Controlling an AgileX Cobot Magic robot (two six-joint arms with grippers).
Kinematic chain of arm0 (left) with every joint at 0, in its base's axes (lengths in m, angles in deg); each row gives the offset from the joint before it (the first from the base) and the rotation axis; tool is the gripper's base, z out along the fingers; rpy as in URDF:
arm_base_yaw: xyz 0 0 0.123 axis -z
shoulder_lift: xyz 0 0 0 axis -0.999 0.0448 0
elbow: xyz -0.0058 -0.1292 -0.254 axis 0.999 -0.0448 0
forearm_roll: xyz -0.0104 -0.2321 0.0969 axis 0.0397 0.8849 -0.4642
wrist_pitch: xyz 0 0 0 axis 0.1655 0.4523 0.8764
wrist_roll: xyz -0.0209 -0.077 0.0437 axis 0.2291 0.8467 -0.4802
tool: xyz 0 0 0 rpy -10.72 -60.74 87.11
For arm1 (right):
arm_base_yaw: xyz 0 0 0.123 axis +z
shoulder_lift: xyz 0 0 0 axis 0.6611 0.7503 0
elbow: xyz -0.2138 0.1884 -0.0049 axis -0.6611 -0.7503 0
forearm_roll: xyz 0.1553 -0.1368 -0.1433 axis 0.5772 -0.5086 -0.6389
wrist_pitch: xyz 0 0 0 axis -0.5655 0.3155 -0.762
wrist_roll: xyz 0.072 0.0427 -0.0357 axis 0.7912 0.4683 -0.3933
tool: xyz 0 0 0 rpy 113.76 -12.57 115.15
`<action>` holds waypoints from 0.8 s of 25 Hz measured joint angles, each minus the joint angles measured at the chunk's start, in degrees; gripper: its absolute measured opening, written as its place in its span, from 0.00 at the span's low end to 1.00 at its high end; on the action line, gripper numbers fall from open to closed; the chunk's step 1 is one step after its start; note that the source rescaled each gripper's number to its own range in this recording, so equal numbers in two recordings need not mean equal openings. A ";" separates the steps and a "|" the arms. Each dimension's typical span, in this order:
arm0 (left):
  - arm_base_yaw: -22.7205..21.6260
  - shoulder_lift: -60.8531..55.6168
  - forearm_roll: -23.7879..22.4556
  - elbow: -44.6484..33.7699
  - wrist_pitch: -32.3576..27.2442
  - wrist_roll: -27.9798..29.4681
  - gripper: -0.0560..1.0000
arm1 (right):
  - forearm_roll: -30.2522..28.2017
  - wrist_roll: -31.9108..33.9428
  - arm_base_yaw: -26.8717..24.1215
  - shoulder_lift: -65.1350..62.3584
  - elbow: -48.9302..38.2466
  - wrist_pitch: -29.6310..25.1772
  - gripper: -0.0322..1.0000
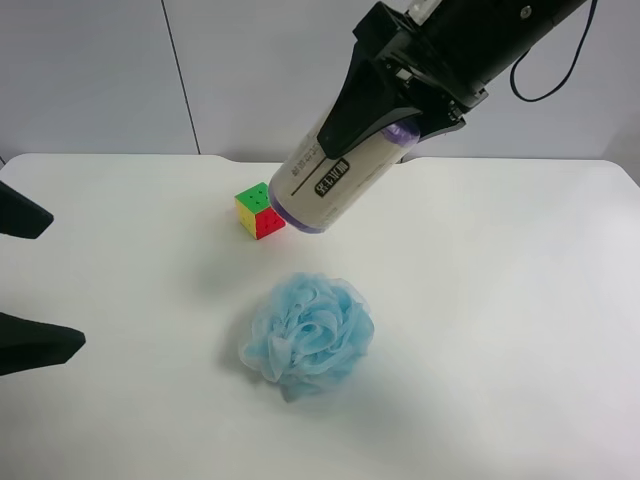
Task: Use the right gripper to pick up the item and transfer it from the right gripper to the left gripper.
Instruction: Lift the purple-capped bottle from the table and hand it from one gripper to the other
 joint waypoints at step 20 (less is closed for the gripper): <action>5.25 16.96 -2.07 11.06 9.68 -0.34 1.00 | 8.81 -1.19 1.91 0.00 0.00 1.56 0.03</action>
